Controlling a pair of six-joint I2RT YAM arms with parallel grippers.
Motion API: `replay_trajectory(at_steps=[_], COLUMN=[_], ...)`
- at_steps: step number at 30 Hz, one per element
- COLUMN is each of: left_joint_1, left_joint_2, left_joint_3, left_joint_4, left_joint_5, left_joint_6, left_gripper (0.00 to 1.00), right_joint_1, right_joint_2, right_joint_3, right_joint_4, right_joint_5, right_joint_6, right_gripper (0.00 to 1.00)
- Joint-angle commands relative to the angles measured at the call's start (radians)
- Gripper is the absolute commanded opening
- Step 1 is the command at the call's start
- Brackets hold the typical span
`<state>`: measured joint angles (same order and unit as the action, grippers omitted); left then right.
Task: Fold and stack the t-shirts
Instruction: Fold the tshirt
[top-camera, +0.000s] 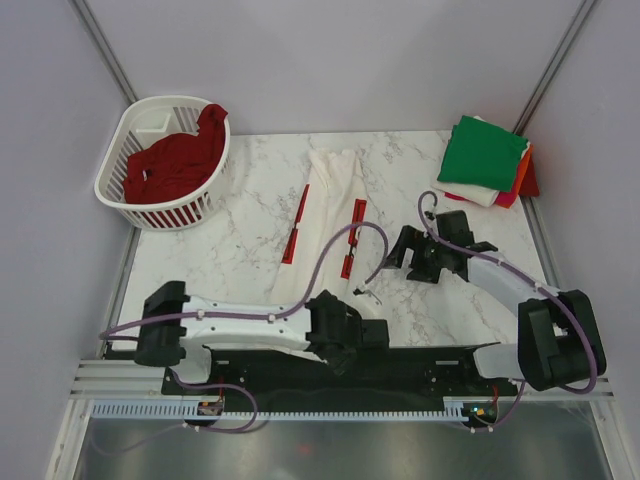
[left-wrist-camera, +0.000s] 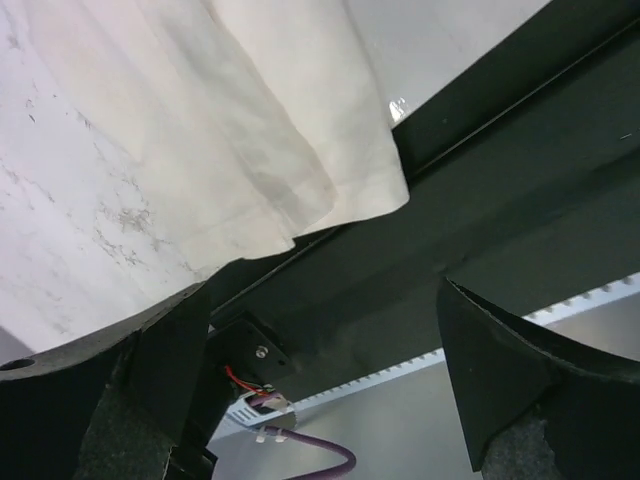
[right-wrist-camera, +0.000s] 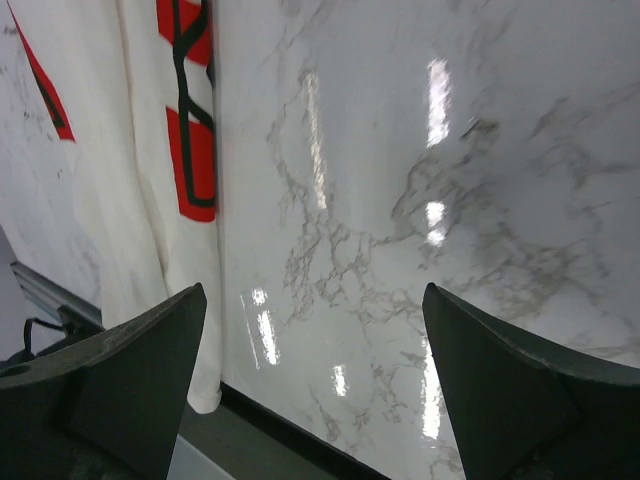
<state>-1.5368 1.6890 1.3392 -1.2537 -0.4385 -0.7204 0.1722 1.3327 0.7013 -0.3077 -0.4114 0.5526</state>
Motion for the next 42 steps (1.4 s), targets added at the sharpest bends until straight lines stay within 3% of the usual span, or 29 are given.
replay_trajectory(at_steps=[1,8,15,17,18,19,23,24,26,33,38,42], left_joint_1=[0.085,0.358,0.466,0.495,0.501,0.515,0.553,0.561,0.584,0.642,0.650,0.650], left_joint_2=[-0.132,-0.348,-0.436,-0.451,-0.459,-0.471,-0.485,-0.485,-0.482,-0.457,-0.431,-0.422], left_joint_3=[0.043,-0.009,-0.070,-0.089,-0.094,-0.100,-0.136,-0.141,-0.155,-0.173,-0.181,-0.205], left_joint_4=[0.034,0.077,0.085,0.097,0.103,0.109,0.142,0.152,0.168,0.220,0.253,0.278], left_joint_5=[0.009,0.035,0.004,0.012,0.014,0.018,0.034,0.037,0.050,0.081,0.109,0.129], left_joint_6=[0.026,0.048,0.055,0.052,0.053,0.062,0.082,0.090,0.102,0.150,0.141,0.108], left_gripper=[1.00,1.00,0.98,0.98,0.98,0.98,0.98,0.98,0.97,0.97,0.96,0.96], right_joint_1=[0.088,0.260,0.343,0.343,0.342,0.343,0.329,0.325,0.293,0.159,0.093,0.089], right_joint_2=[-0.015,0.114,0.333,0.382,0.408,0.454,0.565,0.604,0.643,0.755,0.747,0.648], right_joint_3=[-0.089,-0.095,0.036,0.072,0.090,0.128,0.251,0.306,0.358,0.619,0.679,0.636], right_joint_4=[0.125,0.300,0.383,0.393,0.397,0.397,0.349,0.334,0.308,0.139,0.047,-0.013], right_joint_5=[-0.104,-0.093,-0.046,-0.043,-0.041,-0.037,0.016,0.034,0.045,0.089,0.111,0.187], right_joint_6=[0.113,0.234,0.254,0.247,0.245,0.231,0.188,0.179,0.158,0.083,0.046,-0.012], right_gripper=[0.98,0.98,0.97,0.90,0.84,0.71,0.31,0.14,0.00,0.00,0.03,0.70])
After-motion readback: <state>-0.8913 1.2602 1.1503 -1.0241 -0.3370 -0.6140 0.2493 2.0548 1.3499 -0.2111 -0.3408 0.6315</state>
